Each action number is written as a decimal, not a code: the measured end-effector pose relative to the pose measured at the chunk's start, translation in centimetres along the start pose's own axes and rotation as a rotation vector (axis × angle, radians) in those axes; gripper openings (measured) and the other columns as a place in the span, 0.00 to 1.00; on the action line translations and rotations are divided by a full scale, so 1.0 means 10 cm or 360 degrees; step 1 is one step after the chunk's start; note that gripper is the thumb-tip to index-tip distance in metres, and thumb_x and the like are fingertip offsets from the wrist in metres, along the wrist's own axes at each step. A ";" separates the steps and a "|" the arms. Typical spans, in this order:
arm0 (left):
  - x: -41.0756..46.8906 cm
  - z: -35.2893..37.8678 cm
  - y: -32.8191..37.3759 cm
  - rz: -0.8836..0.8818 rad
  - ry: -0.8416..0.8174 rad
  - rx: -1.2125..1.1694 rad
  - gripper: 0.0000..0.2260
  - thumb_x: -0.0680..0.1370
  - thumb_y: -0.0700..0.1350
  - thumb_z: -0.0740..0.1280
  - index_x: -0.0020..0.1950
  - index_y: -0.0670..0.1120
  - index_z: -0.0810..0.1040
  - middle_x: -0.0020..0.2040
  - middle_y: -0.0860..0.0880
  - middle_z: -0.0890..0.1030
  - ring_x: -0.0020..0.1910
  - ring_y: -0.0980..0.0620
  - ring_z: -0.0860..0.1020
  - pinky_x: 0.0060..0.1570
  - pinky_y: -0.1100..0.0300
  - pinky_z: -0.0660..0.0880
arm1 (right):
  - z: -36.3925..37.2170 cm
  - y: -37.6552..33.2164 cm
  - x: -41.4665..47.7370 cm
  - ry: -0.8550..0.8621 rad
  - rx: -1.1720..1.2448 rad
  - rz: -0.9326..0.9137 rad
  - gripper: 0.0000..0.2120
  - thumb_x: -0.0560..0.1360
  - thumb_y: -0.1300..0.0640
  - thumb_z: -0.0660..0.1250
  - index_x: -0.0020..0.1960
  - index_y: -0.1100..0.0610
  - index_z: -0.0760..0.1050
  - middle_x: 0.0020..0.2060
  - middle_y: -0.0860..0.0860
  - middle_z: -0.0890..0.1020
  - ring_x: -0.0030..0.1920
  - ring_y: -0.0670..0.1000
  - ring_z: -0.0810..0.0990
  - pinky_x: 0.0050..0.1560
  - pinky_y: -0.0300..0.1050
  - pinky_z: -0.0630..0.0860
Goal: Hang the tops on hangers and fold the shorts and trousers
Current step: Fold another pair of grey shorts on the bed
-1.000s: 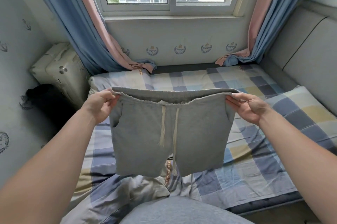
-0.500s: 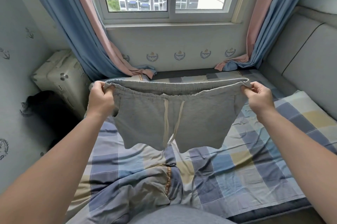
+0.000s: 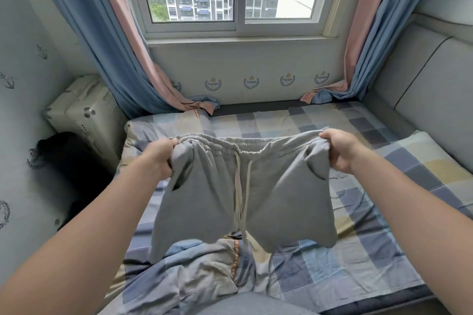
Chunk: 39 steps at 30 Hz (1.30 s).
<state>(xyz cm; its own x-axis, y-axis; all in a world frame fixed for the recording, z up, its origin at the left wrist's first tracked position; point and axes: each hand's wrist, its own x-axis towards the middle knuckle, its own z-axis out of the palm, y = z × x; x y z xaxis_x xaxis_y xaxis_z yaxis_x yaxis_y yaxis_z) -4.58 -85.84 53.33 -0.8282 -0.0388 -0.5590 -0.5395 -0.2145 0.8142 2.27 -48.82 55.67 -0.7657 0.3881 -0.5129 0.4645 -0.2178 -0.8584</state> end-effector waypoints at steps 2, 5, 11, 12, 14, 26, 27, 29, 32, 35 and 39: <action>-0.16 0.18 -0.03 0.0020 -0.0154 -0.0033 0.14 0.86 0.43 0.54 0.53 0.43 0.79 0.48 0.44 0.84 0.45 0.48 0.82 0.45 0.54 0.78 | 0.17 0.01 -0.15 -0.0207 0.0007 0.0010 0.12 0.81 0.60 0.57 0.40 0.55 0.69 0.27 0.51 0.75 0.24 0.49 0.75 0.24 0.37 0.75; -0.41 0.44 -0.07 0.0158 -0.0278 0.0146 0.12 0.86 0.44 0.57 0.55 0.42 0.79 0.46 0.43 0.84 0.42 0.47 0.82 0.41 0.54 0.80 | 0.41 0.02 -0.37 -0.0522 -0.0152 -0.0183 0.08 0.81 0.62 0.57 0.47 0.61 0.73 0.34 0.56 0.77 0.30 0.54 0.79 0.32 0.46 0.80; -0.75 0.80 -0.21 0.0602 -0.0623 0.0425 0.04 0.85 0.43 0.61 0.53 0.46 0.74 0.44 0.48 0.81 0.38 0.55 0.81 0.36 0.61 0.78 | 0.77 0.08 -0.69 -0.0642 -0.0500 -0.0898 0.02 0.79 0.67 0.67 0.51 0.67 0.77 0.41 0.60 0.83 0.40 0.53 0.83 0.40 0.50 0.83; -0.77 0.81 -0.24 0.0647 -0.0684 0.0410 0.02 0.84 0.42 0.62 0.53 0.46 0.74 0.45 0.48 0.82 0.39 0.55 0.82 0.36 0.62 0.77 | 0.80 0.09 -0.72 -0.0615 -0.0564 -0.1014 0.03 0.78 0.68 0.67 0.50 0.68 0.77 0.43 0.62 0.83 0.41 0.53 0.82 0.43 0.52 0.82; -0.79 0.81 -0.28 0.0686 -0.0825 0.0314 0.06 0.81 0.39 0.66 0.57 0.47 0.74 0.47 0.48 0.84 0.42 0.55 0.83 0.37 0.62 0.78 | 0.80 0.09 -0.77 -0.0611 -0.0678 -0.1229 0.03 0.77 0.68 0.69 0.50 0.67 0.80 0.45 0.63 0.84 0.44 0.53 0.82 0.48 0.54 0.80; -0.71 1.02 -0.64 0.0916 -0.0535 0.0350 0.20 0.66 0.45 0.76 0.55 0.44 0.77 0.46 0.47 0.83 0.45 0.52 0.80 0.49 0.49 0.79 | 0.49 0.01 -0.71 -0.0902 -0.0492 -0.1251 0.11 0.70 0.67 0.58 0.50 0.62 0.74 0.44 0.56 0.82 0.46 0.55 0.81 0.53 0.51 0.80; -0.70 1.07 -0.69 0.0866 -0.0511 0.0326 0.19 0.67 0.45 0.75 0.56 0.44 0.78 0.47 0.45 0.83 0.46 0.51 0.80 0.53 0.45 0.79 | 0.41 0.07 -0.61 -0.0806 -0.0433 -0.1212 0.10 0.71 0.65 0.61 0.51 0.62 0.74 0.44 0.55 0.82 0.47 0.54 0.81 0.53 0.52 0.81; -0.69 1.14 -0.77 0.0759 -0.0553 0.0259 0.18 0.68 0.43 0.72 0.57 0.43 0.78 0.49 0.44 0.83 0.49 0.48 0.80 0.59 0.42 0.77 | 0.21 0.22 -0.33 -0.0468 -0.0568 -0.1219 0.14 0.72 0.55 0.67 0.56 0.58 0.74 0.52 0.53 0.81 0.53 0.51 0.81 0.59 0.55 0.79; -0.67 1.27 -0.85 0.0605 -0.0695 0.0139 0.18 0.70 0.39 0.70 0.59 0.40 0.77 0.52 0.42 0.81 0.52 0.45 0.79 0.59 0.44 0.75 | -0.15 0.48 0.02 -0.0446 -0.0631 -0.0800 0.47 0.63 0.31 0.73 0.75 0.50 0.62 0.73 0.50 0.68 0.72 0.51 0.68 0.74 0.58 0.66; -0.65 1.44 -0.95 0.0433 -0.0829 -0.0048 0.19 0.71 0.37 0.68 0.62 0.39 0.75 0.52 0.42 0.81 0.50 0.46 0.80 0.53 0.53 0.79 | -0.40 0.76 0.26 -0.0985 -0.0404 -0.0269 0.64 0.54 0.26 0.76 0.81 0.48 0.51 0.80 0.50 0.60 0.78 0.52 0.59 0.79 0.61 0.51; -0.60 1.75 -1.09 0.0301 -0.0830 -0.0151 0.22 0.72 0.37 0.67 0.66 0.38 0.73 0.55 0.41 0.80 0.53 0.46 0.80 0.55 0.55 0.79 | -0.62 1.01 0.46 -0.1370 -0.0129 0.0116 0.57 0.58 0.35 0.82 0.76 0.61 0.64 0.71 0.61 0.74 0.71 0.61 0.72 0.74 0.59 0.66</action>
<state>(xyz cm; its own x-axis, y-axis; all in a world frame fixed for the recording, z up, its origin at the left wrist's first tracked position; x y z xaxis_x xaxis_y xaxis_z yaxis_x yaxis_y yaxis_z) 3.68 -66.22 50.54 -0.8874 0.3976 -0.2335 -0.3783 -0.3382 0.8617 6.26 -43.68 44.71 -0.7879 -0.4439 -0.4267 0.5308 -0.1385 -0.8361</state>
